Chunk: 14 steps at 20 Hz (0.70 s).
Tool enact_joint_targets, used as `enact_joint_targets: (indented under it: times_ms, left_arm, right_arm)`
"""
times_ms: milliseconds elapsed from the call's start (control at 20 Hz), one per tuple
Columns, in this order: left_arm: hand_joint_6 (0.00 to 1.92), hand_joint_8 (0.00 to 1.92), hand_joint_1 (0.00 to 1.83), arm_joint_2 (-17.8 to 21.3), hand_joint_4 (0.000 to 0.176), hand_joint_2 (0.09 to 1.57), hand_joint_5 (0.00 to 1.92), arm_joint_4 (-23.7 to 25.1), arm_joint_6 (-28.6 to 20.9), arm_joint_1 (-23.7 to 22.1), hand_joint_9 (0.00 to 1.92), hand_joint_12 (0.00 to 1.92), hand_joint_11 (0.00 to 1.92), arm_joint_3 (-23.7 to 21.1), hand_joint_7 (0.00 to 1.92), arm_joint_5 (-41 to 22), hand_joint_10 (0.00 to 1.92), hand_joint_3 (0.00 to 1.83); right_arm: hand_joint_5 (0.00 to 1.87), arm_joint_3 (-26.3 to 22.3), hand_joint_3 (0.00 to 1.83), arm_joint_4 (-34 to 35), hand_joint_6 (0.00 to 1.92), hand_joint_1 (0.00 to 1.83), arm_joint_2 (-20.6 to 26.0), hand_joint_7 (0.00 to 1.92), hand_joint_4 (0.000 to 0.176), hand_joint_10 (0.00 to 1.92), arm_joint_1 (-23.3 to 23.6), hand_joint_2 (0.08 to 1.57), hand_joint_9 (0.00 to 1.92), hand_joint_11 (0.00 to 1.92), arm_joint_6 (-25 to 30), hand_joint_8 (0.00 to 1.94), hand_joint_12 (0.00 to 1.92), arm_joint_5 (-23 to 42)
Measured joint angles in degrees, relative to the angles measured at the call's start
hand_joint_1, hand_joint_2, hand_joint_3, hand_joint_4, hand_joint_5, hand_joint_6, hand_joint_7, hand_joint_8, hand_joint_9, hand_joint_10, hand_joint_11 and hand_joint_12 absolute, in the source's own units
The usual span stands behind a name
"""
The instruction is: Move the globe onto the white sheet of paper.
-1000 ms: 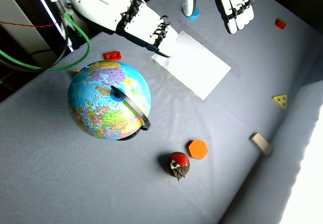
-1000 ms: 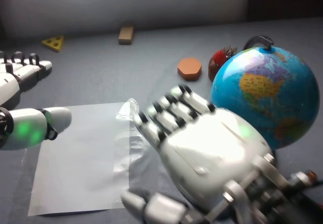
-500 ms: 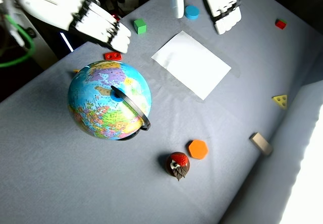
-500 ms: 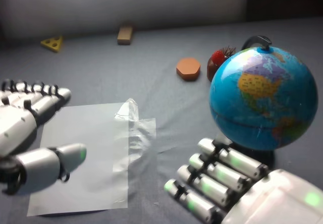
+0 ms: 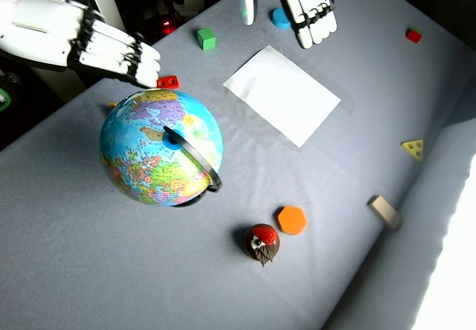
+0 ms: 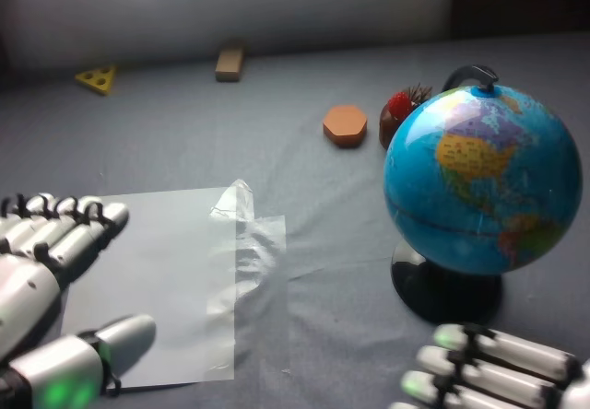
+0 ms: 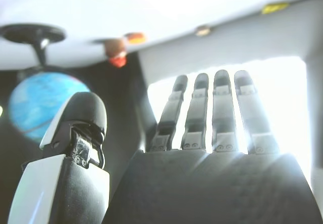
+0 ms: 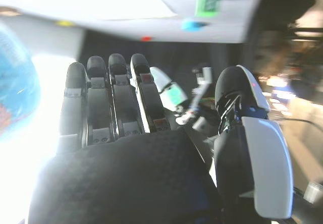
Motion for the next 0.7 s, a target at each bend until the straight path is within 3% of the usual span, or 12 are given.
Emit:
enact_joint_targets:
  times_ms: [100,250,550,700]
  left_arm:
    - [0.00,0.00,0.00,-2.2,0.000,1.28,0.00,3.1,-1.4,2.4,0.00,0.00,0.00,0.5,0.00,-2.8,0.00,0.02]
    - [0.00,0.00,0.00,-3.7,0.000,1.28,0.00,7.2,-1.7,5.0,0.00,0.00,0.00,1.0,0.00,-4.0,0.00,0.01]
    - [0.00,0.00,0.00,-6.9,0.000,1.29,0.00,11.7,-3.3,9.4,0.00,0.00,0.00,4.5,0.00,-4.1,0.00,0.01]
    - [0.00,0.00,0.00,-8.4,0.000,1.29,0.00,13.3,-4.2,9.9,0.00,0.00,0.00,6.4,0.00,-3.8,0.00,0.01]
  right_arm:
    - [0.18,1.3,0.00,-0.2,0.00,0.00,0.1,0.15,0.000,0.01,-3.6,1.18,0.14,0.00,0.7,0.00,0.35,-2.2]
    - [0.18,4.9,0.00,-2.7,0.00,0.00,0.6,0.15,0.000,0.00,-8.1,1.18,0.13,0.00,6.2,0.00,0.35,-5.0]
    - [0.17,13.3,0.00,-3.4,0.00,0.00,2.7,0.15,0.000,0.00,-13.2,1.18,0.13,0.00,16.0,0.00,0.25,-9.8]
    - [0.17,14.9,0.00,-3.3,0.00,0.00,3.9,0.15,0.000,0.00,-12.3,1.19,0.13,0.00,17.2,0.00,0.26,-8.6]
